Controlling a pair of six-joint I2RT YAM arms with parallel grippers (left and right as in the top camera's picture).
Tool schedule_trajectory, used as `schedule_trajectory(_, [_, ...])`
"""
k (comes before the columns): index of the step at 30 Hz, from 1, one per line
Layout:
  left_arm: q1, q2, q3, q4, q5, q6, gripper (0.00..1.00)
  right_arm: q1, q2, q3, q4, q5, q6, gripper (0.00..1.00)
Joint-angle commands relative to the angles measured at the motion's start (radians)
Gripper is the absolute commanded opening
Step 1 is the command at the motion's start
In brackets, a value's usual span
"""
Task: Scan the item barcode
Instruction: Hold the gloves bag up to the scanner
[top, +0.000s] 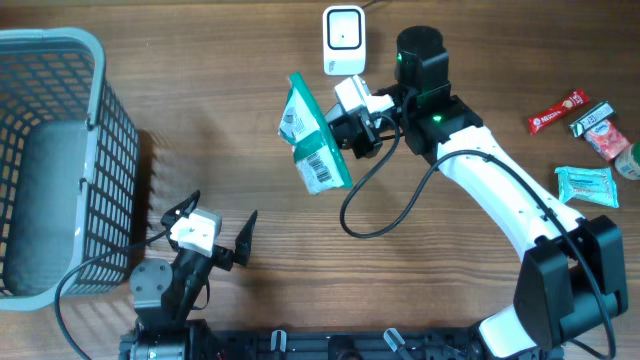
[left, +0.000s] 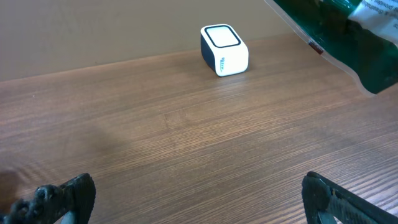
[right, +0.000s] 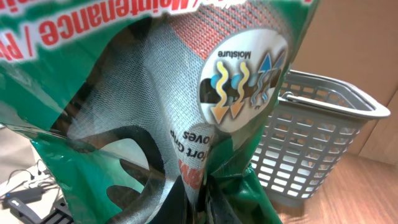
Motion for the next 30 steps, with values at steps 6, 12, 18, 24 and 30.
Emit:
schedule_trajectory(6, [0.002, -0.001, -0.005, 0.003, 0.012, -0.009, 1.0, -0.002, 0.001, 0.005, 0.179, -0.063, 0.548, 0.05])
schedule_trajectory(12, [0.002, -0.001, -0.005, 0.003, 0.012, -0.009, 1.0, -0.008, 0.001, 0.005, 0.436, 0.028, 1.491, 0.04])
schedule_trajectory(18, [0.002, -0.001, -0.005, 0.003, 0.012, -0.009, 1.0, -0.014, 0.001, 0.005, 0.33, -0.043, 1.931, 0.04])
schedule_trajectory(24, [0.002, -0.001, -0.005, 0.003, 0.012, -0.009, 1.0, -0.013, 0.001, 0.005, 0.318, -0.058, 2.043, 0.04])
schedule_trajectory(30, [0.002, -0.001, -0.005, 0.003, 0.012, -0.009, 1.0, -0.024, 0.001, 0.004, 0.372, -0.027, 1.648, 0.05])
